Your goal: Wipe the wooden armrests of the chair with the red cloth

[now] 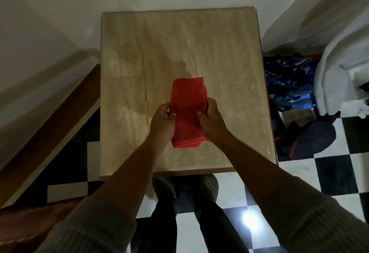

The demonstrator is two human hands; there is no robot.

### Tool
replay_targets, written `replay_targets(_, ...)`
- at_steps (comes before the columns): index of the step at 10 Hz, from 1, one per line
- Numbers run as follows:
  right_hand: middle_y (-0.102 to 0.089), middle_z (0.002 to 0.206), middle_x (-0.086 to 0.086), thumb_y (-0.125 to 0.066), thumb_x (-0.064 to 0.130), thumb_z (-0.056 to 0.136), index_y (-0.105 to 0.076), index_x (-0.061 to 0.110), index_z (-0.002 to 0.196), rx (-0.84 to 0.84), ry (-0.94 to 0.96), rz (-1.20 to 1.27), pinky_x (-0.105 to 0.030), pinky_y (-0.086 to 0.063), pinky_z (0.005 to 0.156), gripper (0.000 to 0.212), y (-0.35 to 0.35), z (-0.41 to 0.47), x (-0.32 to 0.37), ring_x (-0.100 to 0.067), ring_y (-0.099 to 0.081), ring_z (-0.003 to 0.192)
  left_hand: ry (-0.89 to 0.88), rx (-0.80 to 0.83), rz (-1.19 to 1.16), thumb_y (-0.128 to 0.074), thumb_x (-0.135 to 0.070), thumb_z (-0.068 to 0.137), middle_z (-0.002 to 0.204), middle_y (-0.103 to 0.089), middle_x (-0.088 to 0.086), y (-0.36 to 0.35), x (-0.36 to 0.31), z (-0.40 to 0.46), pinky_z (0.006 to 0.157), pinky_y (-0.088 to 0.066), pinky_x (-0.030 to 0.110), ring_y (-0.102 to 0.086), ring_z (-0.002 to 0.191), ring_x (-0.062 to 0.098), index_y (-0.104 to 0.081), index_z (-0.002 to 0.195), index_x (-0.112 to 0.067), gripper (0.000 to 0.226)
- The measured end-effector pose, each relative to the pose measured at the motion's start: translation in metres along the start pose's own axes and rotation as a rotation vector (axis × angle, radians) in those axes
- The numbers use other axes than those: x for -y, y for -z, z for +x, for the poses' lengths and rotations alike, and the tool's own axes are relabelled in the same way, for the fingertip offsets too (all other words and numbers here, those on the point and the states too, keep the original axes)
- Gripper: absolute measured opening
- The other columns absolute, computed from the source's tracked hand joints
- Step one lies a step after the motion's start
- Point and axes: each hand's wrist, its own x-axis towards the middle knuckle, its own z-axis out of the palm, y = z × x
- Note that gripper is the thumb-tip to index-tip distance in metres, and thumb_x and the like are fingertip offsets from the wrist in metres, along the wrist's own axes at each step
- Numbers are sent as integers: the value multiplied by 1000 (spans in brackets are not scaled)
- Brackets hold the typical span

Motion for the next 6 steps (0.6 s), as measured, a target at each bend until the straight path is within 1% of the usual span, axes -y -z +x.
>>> replay_targets(1,-57,123,-2,-46,7,96,-29,15,146,25,10,-87,-27,-43,78,53,-13,17,-19,-23,-58,108,-27,4,130,-47,-9,99,111,-67,3,-6,24,23,74,-45,23,-63,96,16,-56,128,-16,32)
replay_targets(2,-47,149,-10,-49,4,94,-16,19,154,42,55,-177,-34,-46,93,71,-17,14,-29,-28,-56,123,-73,2,226,-47,-7,98,112,-67,1,-11,38,25,76,-46,23,-63,98,17,-57,127,-18,32)
replay_targets(3,-39,155,-10,-50,2,90,-5,22,157,86,81,-218,-44,-49,101,83,-12,3,-26,-30,-52,130,-83,41,316,-50,-8,97,109,-67,0,-10,39,19,66,-42,18,-63,94,16,-56,127,-18,31)
replay_targets(4,-39,149,-11,-58,5,85,-15,19,154,133,84,-273,-54,-50,98,82,2,-8,-9,-29,-52,127,-15,89,427,-56,-19,97,109,-65,6,4,23,6,59,-41,22,-65,95,24,-50,127,-16,31)
replay_targets(5,-14,166,-13,-64,30,90,-7,18,157,191,36,-452,-53,-36,113,89,23,-17,15,-35,-32,145,-13,115,617,-58,-39,96,146,-45,17,26,0,-12,89,-49,37,-53,126,33,-25,152,-15,69)
replay_targets(6,6,168,-9,-60,50,92,5,18,157,186,59,-621,-51,-30,117,97,53,-32,46,-39,-26,148,-141,62,865,-57,-51,93,152,-38,17,54,-38,-38,103,-43,48,-42,136,37,-16,155,-17,82)
